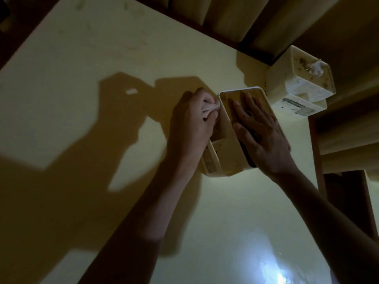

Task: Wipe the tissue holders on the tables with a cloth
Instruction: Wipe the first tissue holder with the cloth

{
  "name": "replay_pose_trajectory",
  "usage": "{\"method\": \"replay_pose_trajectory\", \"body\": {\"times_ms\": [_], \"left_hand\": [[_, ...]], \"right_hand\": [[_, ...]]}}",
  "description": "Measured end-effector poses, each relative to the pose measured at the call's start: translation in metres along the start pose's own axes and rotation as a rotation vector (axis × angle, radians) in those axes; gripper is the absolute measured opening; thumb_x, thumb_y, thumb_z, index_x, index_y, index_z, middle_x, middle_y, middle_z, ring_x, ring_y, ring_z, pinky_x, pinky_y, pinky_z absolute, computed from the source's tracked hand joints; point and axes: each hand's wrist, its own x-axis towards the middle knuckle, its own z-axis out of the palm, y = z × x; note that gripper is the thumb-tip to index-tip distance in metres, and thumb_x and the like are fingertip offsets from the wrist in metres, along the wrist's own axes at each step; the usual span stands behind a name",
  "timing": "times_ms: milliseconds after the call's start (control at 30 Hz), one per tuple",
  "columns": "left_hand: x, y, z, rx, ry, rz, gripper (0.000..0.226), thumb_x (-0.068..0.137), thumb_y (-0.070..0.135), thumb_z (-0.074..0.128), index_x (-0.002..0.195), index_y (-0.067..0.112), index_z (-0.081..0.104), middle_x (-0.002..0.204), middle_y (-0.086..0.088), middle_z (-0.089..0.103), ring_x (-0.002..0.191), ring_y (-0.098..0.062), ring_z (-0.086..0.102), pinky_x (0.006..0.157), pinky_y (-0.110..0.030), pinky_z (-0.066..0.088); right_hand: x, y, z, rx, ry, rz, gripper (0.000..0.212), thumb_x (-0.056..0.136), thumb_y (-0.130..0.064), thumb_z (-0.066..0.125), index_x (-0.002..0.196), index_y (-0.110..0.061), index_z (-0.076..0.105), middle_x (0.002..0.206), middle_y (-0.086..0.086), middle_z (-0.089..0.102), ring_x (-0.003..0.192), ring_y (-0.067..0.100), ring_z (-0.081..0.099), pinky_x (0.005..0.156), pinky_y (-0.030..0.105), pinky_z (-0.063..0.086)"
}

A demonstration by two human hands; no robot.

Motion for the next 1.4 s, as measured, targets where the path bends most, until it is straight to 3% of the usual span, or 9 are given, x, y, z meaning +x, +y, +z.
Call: {"method": "replay_pose_trajectory", "body": {"times_ms": [167,300,533,667,800,967,1100,1233,1400], "left_hand": [[-0.001,-0.002,-0.015,0.010,-0.136,0.046,0.027,0.083,0.028,0.072,0.108,0.019,0.069,0.104,0.007,0.066,0.089,-0.001,0.060,0.071,-0.005,0.047],[-0.001,0.002,-0.019,0.170,-0.242,0.088,0.044,0.081,0.016,0.071,0.123,0.022,0.063,0.118,0.004,0.064,0.105,-0.010,0.059,0.087,-0.022,0.051],[0.005,0.011,-0.008,0.212,-0.066,0.068,0.017,0.090,0.020,0.063,0.105,0.017,0.072,0.103,-0.001,0.071,0.096,-0.017,0.063,0.077,-0.026,0.052],[0.004,0.012,-0.006,0.245,-0.054,0.027,0.019,0.092,0.022,0.060,0.108,0.021,0.071,0.108,0.005,0.071,0.102,-0.015,0.060,0.070,-0.016,0.038],[0.005,0.008,-0.016,0.127,-0.176,0.085,0.014,0.086,0.013,0.068,0.097,0.016,0.075,0.094,0.010,0.074,0.076,0.006,0.061,0.057,0.002,0.041],[-0.009,-0.003,-0.019,0.056,-0.344,0.257,0.016,0.079,0.013,0.075,0.095,0.013,0.076,0.087,0.000,0.074,0.063,0.006,0.053,0.059,0.006,0.037],[-0.006,-0.010,-0.013,0.015,-0.241,0.247,0.015,0.076,0.016,0.078,0.090,0.012,0.076,0.084,0.000,0.074,0.065,0.000,0.059,0.058,0.001,0.042],[0.006,-0.004,-0.006,0.023,-0.030,0.159,0.013,0.082,0.018,0.073,0.093,0.011,0.074,0.087,-0.001,0.072,0.072,-0.009,0.065,0.058,-0.019,0.055],[0.011,-0.001,-0.001,0.220,-0.025,0.147,0.011,0.086,0.014,0.067,0.096,0.016,0.073,0.093,0.000,0.073,0.084,-0.015,0.066,0.070,-0.026,0.054]], "right_hand": [[0.000,0.000,0.000,-0.005,-0.002,0.003,0.055,0.092,-0.057,0.026,0.145,-0.041,0.026,0.159,-0.010,0.015,0.147,0.006,0.005,0.114,0.024,0.004],[0.000,0.003,0.001,0.021,-0.004,0.000,0.055,0.093,-0.057,0.028,0.145,-0.040,0.026,0.159,-0.009,0.016,0.147,0.006,0.005,0.117,0.031,0.006],[0.001,0.005,0.001,0.020,-0.004,-0.022,0.056,0.095,-0.055,0.028,0.147,-0.035,0.030,0.159,-0.005,0.018,0.148,0.009,0.007,0.119,0.040,0.010],[0.000,0.003,0.000,-0.001,-0.008,-0.009,0.056,0.094,-0.055,0.027,0.147,-0.036,0.030,0.159,-0.007,0.017,0.147,0.008,0.006,0.116,0.030,0.006],[0.001,0.003,0.001,-0.010,-0.014,-0.024,0.055,0.094,-0.055,0.025,0.147,-0.038,0.027,0.159,-0.006,0.016,0.148,0.012,0.007,0.118,0.035,0.009],[0.003,0.009,0.004,-0.085,-0.024,-0.044,0.056,0.096,-0.055,0.019,0.148,-0.036,0.024,0.160,-0.002,0.015,0.148,0.016,0.007,0.119,0.039,0.011],[0.005,0.010,0.005,-0.113,-0.033,-0.060,0.058,0.097,-0.059,0.012,0.149,-0.036,0.022,0.160,-0.002,0.015,0.148,0.015,0.006,0.120,0.041,0.010],[0.005,0.007,0.003,-0.061,-0.039,-0.040,0.057,0.096,-0.060,0.017,0.148,-0.039,0.024,0.160,-0.005,0.014,0.148,0.013,0.005,0.120,0.042,0.010],[0.004,0.002,0.001,-0.042,-0.032,-0.021,0.053,0.095,-0.055,0.021,0.146,-0.042,0.022,0.160,-0.006,0.014,0.148,0.014,0.005,0.117,0.033,0.006]]}}
